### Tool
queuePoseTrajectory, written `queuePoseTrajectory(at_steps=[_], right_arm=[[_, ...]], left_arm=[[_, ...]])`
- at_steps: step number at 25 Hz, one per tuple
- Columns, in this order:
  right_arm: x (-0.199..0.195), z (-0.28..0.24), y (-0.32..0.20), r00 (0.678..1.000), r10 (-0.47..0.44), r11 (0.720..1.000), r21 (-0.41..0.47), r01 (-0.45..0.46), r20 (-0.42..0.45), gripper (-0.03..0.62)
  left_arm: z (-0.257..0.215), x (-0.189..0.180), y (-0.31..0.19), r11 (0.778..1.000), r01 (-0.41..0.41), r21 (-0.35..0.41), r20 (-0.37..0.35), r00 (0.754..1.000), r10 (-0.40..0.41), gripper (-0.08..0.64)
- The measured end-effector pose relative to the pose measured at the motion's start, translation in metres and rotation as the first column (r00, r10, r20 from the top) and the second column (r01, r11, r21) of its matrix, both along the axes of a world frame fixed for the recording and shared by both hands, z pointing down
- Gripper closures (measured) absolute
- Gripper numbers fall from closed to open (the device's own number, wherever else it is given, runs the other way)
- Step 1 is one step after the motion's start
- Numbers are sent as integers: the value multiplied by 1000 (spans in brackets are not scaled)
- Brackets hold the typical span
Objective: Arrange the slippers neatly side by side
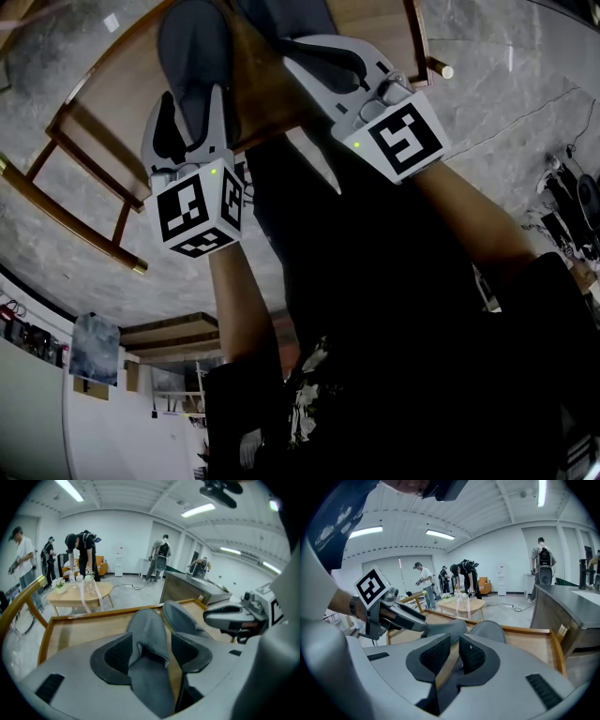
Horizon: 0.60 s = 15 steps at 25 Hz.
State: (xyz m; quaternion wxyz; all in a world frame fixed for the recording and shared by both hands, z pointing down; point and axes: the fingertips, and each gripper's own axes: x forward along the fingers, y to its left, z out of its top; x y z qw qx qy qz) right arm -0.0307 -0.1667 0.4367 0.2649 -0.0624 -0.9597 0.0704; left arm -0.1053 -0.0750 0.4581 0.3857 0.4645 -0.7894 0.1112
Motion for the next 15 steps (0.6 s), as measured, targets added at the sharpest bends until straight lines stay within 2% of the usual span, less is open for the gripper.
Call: queuePoseTrajectory(at_steps=[2, 6, 7, 8, 10, 11, 15], right_arm=[[1, 8, -9, 1000, 18, 999, 29, -18, -15, 460], [-10, 30, -20, 999, 33, 998, 57, -30, -42, 423], [-14, 35, -22, 998, 39, 998, 61, -35, -54, 423], [-18, 41, -24, 997, 44, 997, 67, -39, -69, 423], [-24, 52, -26, 992, 56, 996, 72, -49, -109, 441], [-27, 55, -27, 990, 66, 996, 60, -59, -125, 509], [-31, 56, -27, 981, 123, 991, -24, -128, -147, 558]], left_arm=[[11, -7, 0, 996, -65, -68, 23, 998, 66, 314], [34, -21, -4, 983, -136, -126, -3, 991, 137, 314], [38, -22, -6, 982, -141, -125, -13, 990, 140, 324], [41, -23, -8, 983, -139, -117, -18, 990, 138, 370], [46, -25, -11, 988, -122, -94, -26, 992, 120, 504], [49, -25, -12, 991, -108, -82, -33, 994, 105, 523], [49, -28, -6, 1000, -15, -17, -63, 998, 14, 538]])
